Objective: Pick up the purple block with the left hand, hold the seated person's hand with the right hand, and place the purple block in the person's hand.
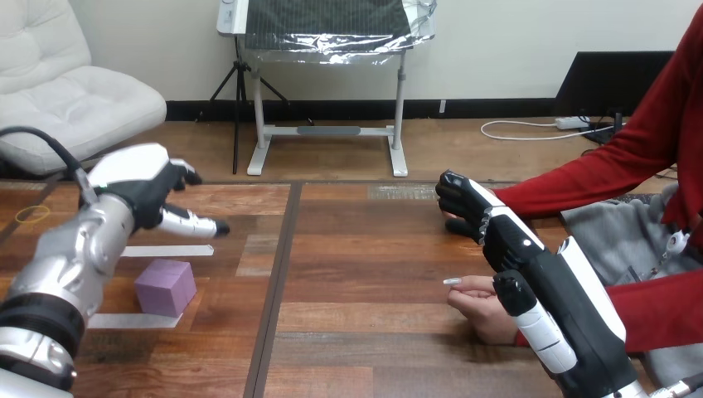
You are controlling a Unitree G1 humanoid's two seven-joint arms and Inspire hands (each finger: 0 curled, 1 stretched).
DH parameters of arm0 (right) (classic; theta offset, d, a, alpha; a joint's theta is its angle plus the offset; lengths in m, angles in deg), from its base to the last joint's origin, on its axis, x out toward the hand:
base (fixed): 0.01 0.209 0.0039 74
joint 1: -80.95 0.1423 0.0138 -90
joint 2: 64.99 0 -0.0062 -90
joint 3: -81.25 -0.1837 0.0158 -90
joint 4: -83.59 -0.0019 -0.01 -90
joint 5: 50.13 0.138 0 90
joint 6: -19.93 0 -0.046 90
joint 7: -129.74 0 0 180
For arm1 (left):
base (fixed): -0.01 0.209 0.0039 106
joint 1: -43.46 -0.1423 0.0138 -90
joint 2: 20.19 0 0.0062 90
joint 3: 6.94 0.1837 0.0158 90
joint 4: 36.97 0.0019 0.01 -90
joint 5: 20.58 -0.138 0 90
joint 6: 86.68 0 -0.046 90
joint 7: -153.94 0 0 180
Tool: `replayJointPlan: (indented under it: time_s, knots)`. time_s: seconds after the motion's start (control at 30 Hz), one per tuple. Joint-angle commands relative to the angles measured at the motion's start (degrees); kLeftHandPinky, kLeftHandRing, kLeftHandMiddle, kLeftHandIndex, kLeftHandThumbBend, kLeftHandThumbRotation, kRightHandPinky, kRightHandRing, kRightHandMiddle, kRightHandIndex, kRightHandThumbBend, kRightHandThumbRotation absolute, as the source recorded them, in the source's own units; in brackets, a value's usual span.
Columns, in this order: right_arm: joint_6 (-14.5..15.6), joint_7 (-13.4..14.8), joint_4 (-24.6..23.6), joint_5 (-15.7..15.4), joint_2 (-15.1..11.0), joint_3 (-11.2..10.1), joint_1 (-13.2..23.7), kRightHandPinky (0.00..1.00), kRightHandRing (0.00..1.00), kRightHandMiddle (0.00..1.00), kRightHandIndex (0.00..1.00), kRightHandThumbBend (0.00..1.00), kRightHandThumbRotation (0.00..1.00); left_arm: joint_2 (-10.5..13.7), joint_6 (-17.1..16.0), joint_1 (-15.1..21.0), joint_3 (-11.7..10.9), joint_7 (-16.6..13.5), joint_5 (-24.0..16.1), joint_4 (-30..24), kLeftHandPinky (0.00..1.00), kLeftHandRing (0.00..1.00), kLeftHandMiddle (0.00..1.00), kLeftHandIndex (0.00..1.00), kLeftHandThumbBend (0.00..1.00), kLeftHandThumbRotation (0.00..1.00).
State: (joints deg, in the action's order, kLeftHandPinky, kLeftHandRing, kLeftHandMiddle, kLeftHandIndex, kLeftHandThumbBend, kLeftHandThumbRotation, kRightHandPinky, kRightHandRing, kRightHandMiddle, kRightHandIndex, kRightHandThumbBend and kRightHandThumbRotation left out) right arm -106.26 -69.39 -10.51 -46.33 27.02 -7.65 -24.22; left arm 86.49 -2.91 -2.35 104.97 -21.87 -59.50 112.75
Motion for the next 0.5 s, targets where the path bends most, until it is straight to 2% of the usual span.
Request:
replayJointPlan:
  time_s: [0.0,0.47]
  knots:
    - [-1.38,0.40,-0.68,0.04,-0.54,-1.11,4.05,0.90,0.92,0.92,0.92,0.72,1.00,-0.68,0.13,0.87,0.87,-2.25,-0.43,1.27,0.68,0.79,0.82,0.82,0.80,0.53]
    - [-1.09,0.20,-1.10,0.39,-0.59,-1.03,4.09,0.87,0.91,0.91,0.92,0.72,1.00,-1.88,0.74,0.81,1.90,-3.60,-0.54,4.73,0.71,0.80,0.83,0.82,0.80,0.51]
